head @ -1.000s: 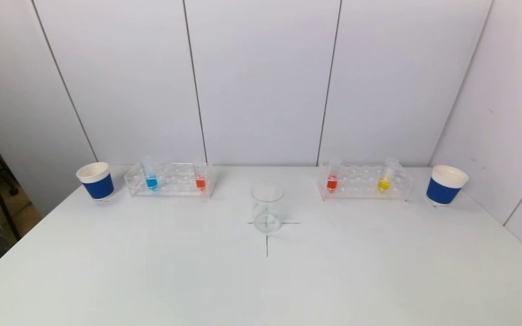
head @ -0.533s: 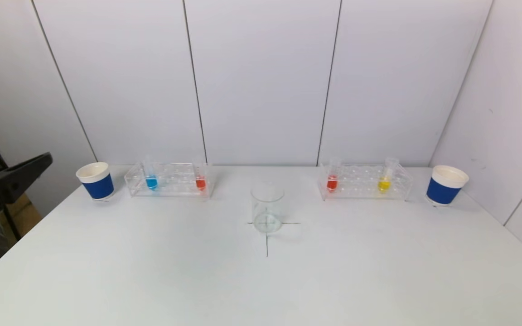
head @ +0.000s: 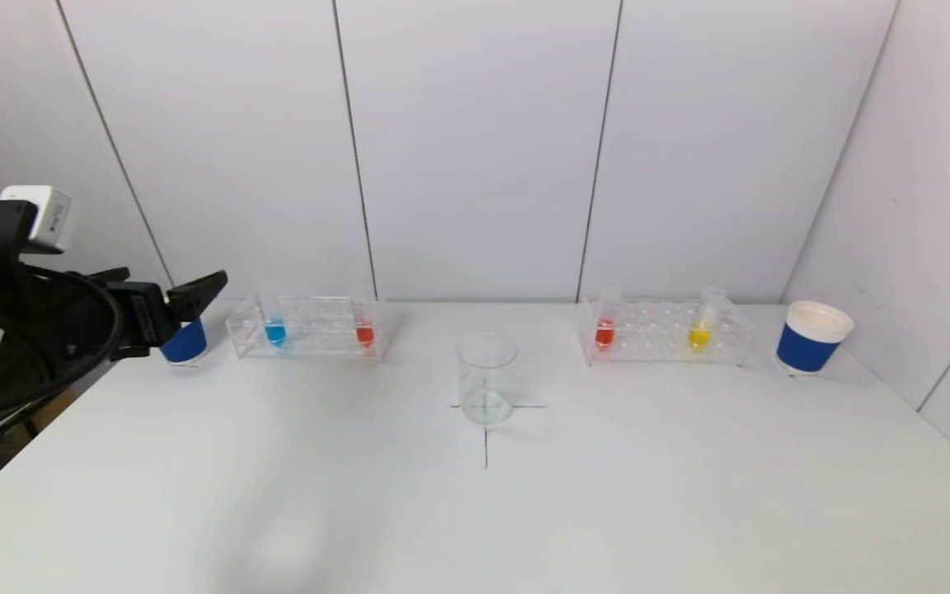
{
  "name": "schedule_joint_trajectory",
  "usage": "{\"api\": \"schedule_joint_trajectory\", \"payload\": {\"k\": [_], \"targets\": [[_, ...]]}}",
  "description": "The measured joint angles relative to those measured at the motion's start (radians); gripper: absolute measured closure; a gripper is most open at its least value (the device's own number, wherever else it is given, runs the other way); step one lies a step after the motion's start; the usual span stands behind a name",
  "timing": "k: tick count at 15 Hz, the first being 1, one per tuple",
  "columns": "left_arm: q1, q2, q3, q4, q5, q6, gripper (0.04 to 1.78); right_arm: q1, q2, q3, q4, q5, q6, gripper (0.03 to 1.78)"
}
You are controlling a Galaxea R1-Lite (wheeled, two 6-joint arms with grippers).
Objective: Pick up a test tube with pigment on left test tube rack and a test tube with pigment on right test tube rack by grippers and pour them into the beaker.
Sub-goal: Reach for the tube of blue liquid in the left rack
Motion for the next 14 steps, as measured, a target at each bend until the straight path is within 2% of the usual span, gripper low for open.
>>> {"api": "schedule_joint_trajectory", "payload": {"k": [8,14], "targets": [[0.043,0.415,-0.037,-0.397,-0.074,0.003,0.06,-0.001,0.000,0.000,0.000,0.000,0.000,0.05],[0.073,0.604,-0.171,-0.429,-0.096,0.003,0.06,0.000,0.000,0.000,0.000,0.000,0.000,0.05]]}}
